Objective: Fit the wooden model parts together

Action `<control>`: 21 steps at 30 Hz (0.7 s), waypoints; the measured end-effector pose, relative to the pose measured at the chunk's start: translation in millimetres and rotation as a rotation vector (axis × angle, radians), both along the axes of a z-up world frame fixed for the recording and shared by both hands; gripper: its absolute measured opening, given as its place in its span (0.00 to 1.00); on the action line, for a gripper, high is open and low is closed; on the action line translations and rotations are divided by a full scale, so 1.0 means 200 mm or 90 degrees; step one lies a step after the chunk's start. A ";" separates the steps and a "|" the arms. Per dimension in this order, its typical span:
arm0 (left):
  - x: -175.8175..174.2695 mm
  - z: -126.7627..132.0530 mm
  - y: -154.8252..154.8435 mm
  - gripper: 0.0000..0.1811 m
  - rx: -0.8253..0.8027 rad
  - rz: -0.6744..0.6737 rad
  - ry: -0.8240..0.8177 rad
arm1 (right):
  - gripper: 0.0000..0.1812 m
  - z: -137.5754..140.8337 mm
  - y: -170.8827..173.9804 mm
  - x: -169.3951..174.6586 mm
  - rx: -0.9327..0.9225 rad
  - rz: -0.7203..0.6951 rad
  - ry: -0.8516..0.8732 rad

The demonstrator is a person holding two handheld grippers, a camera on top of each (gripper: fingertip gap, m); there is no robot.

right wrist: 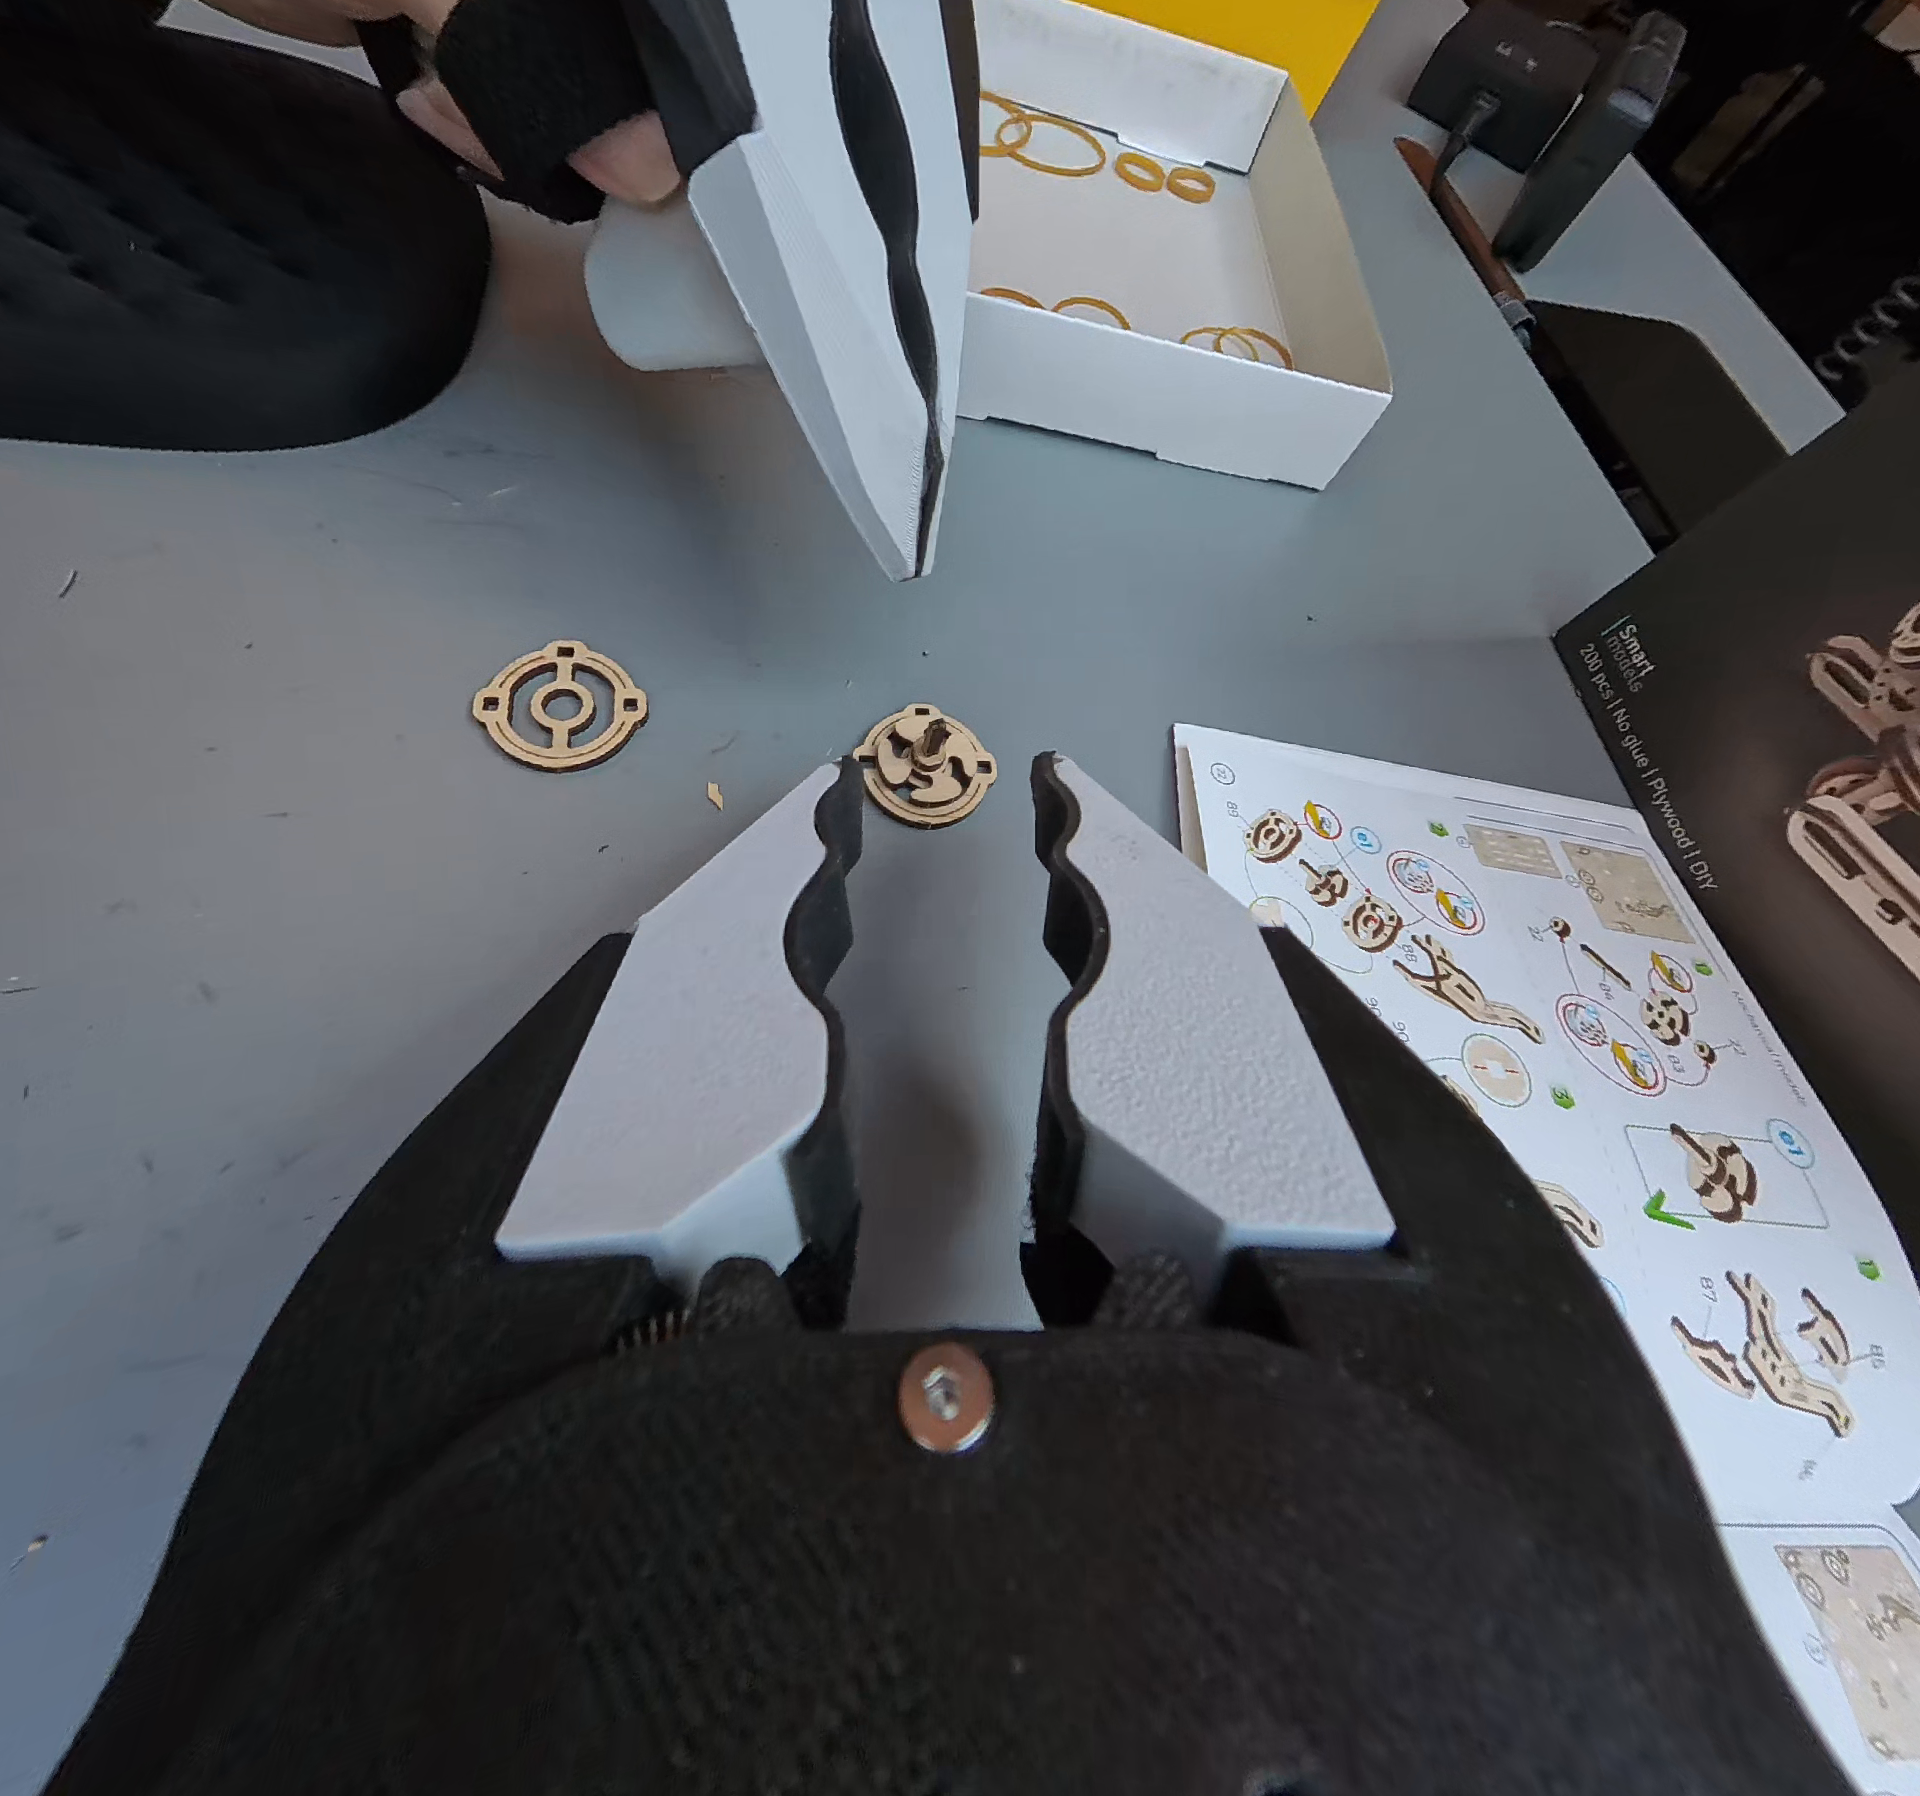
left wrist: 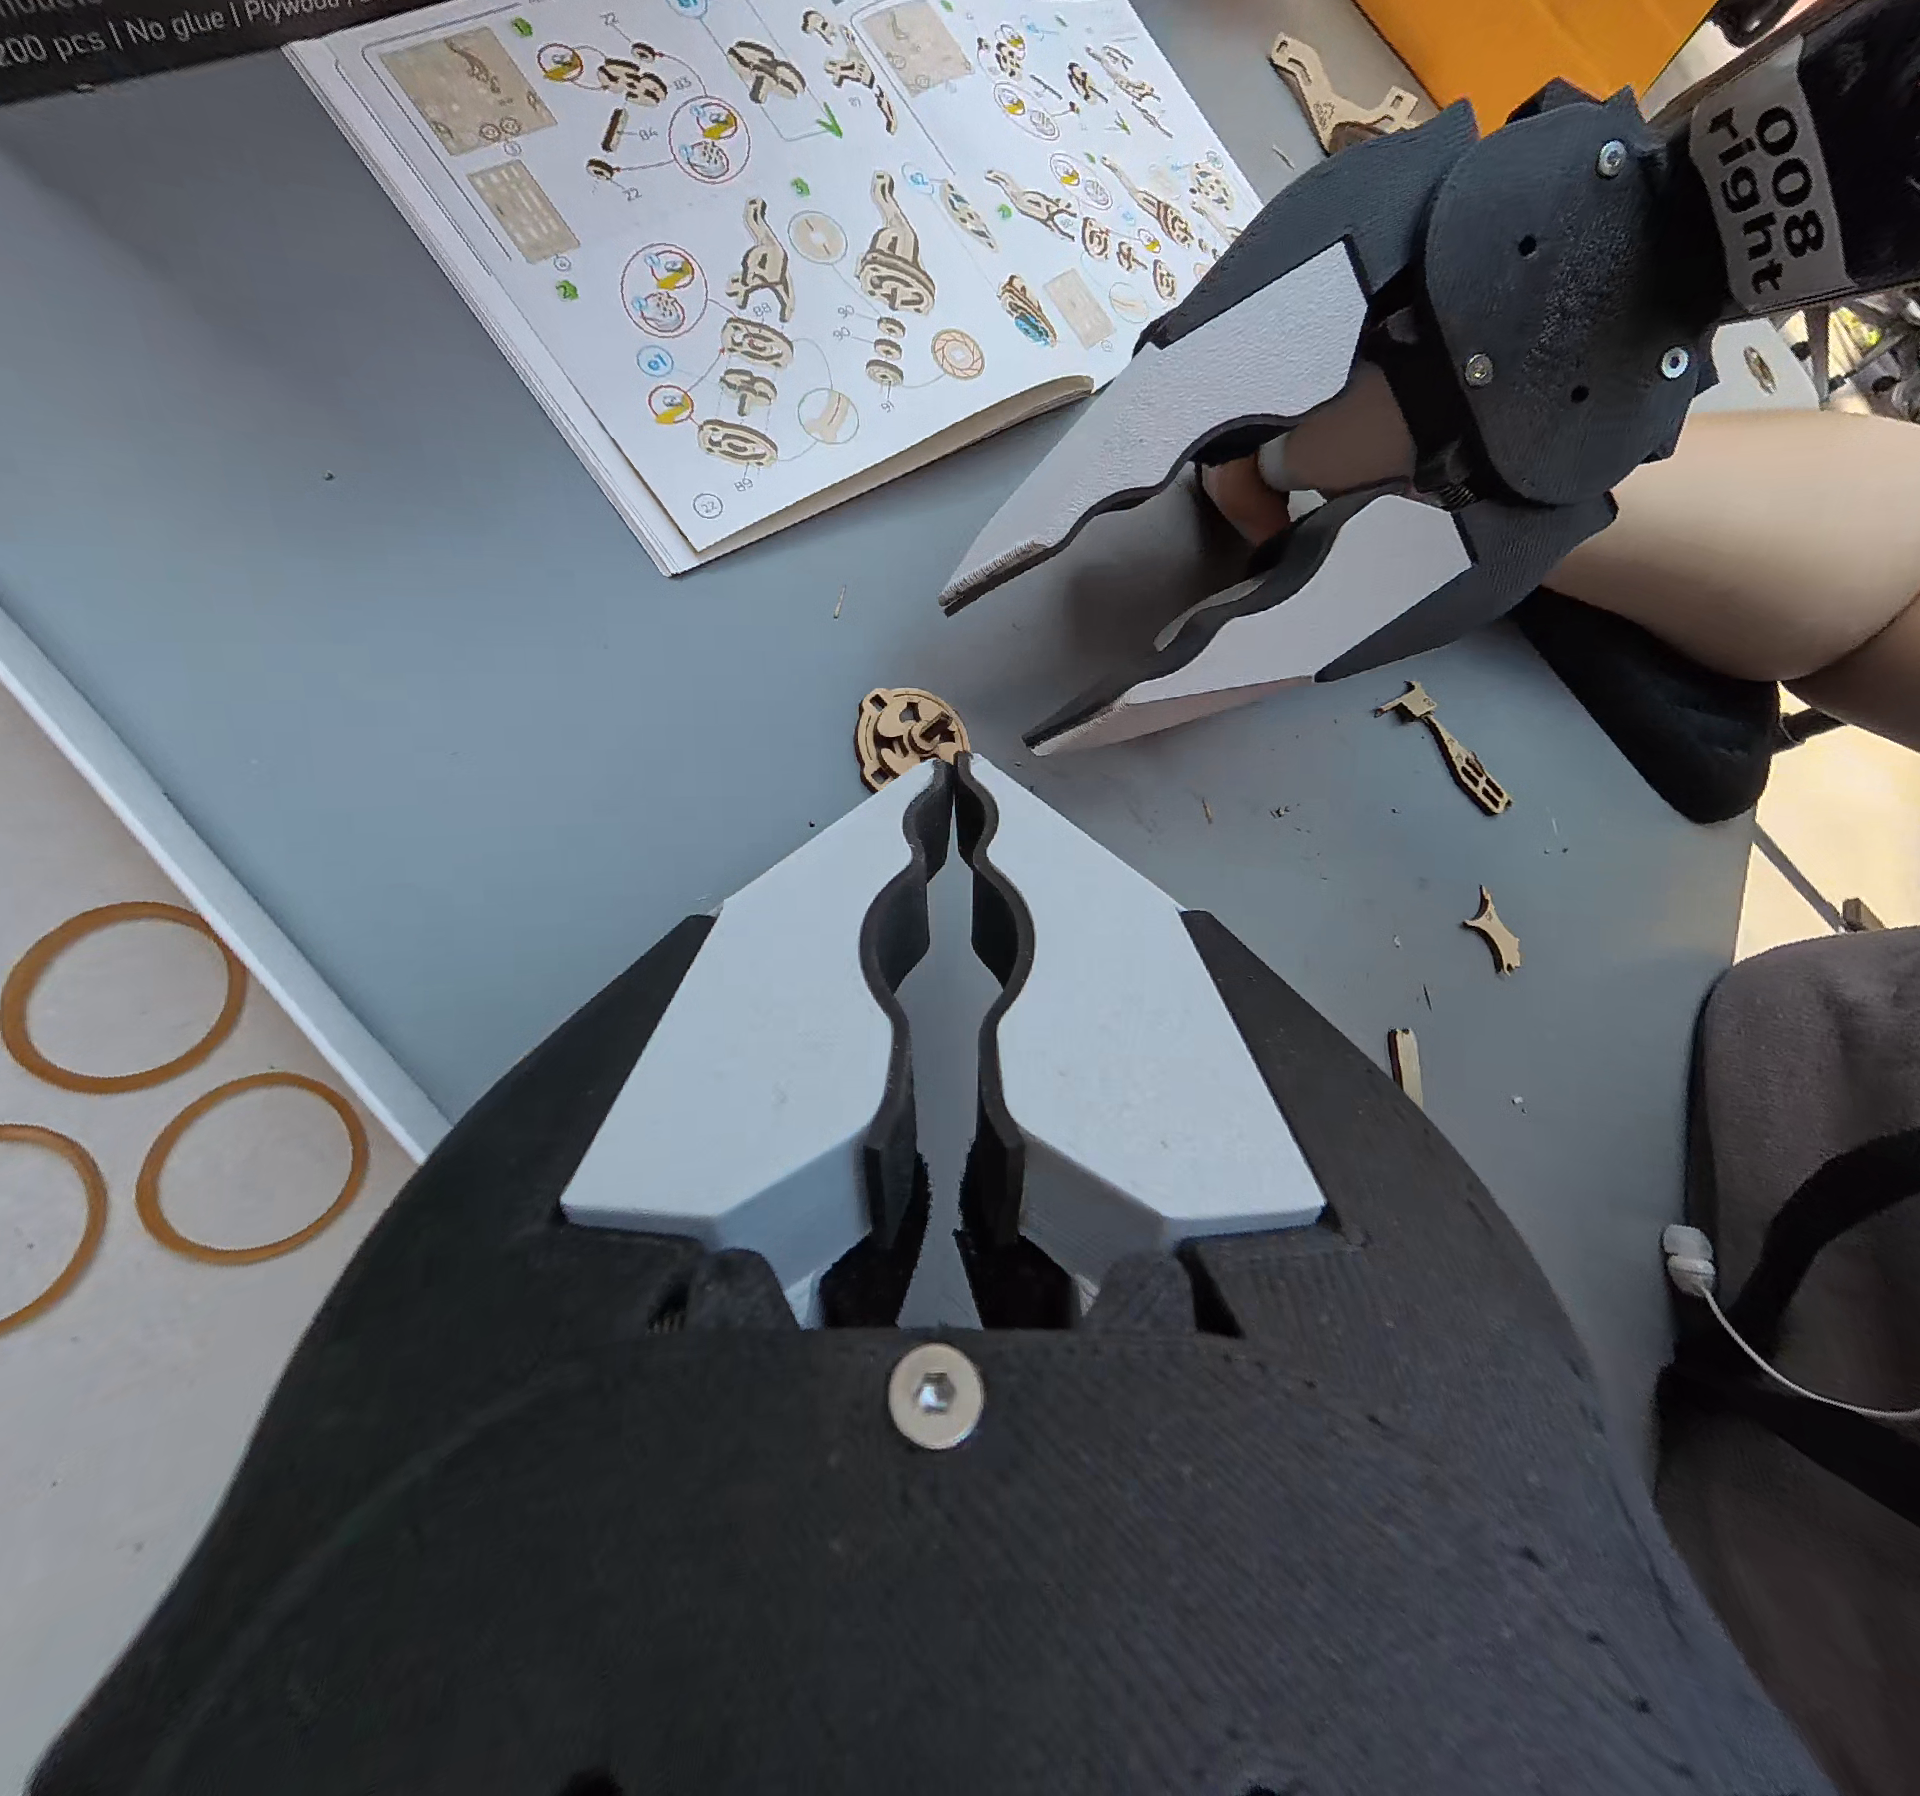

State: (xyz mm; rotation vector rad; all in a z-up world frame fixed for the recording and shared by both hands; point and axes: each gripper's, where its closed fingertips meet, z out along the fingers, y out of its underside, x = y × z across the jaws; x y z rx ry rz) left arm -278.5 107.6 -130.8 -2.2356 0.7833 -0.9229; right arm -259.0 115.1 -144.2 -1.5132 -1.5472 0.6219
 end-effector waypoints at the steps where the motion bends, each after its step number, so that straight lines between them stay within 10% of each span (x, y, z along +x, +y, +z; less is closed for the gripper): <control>1: 0.00 -0.01 0.00 0.00 -0.003 0.000 0.000 | 0.18 0.00 -0.01 0.00 0.007 0.000 -0.003; 21: 0.00 0.03 0.02 0.00 -0.046 0.019 -0.083 | 0.13 -0.10 0.01 -0.07 -0.102 0.029 -0.070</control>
